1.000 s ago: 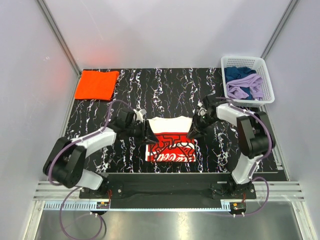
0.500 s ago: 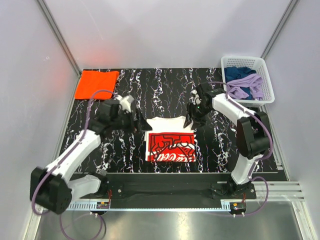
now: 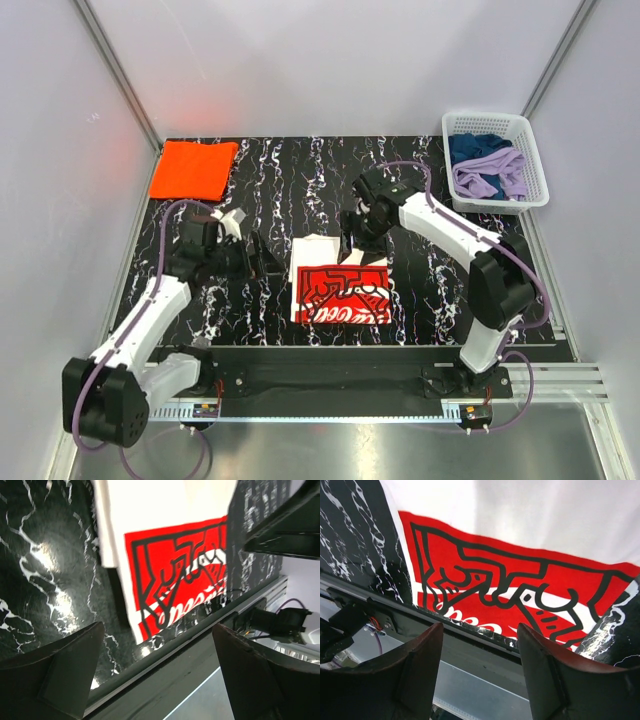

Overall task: Fold and stack the t-shirts
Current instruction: Neatly place the folded tshirt to the corner

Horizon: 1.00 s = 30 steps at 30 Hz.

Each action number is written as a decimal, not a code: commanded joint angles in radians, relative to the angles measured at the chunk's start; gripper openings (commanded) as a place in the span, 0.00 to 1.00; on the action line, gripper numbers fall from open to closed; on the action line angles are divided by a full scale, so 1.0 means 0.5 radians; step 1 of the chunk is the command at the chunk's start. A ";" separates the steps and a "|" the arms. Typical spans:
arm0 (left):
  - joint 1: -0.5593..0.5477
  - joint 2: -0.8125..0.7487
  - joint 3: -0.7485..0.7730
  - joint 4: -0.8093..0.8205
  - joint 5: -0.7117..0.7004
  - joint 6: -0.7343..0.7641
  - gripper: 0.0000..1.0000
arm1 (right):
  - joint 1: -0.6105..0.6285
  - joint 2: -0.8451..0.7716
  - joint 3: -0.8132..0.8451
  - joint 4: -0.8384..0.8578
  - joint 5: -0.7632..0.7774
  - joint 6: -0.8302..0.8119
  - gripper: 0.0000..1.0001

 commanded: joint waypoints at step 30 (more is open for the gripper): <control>0.551 0.433 0.462 -0.309 -0.506 -0.227 0.94 | 1.194 0.030 -0.076 0.316 0.965 -0.731 1.00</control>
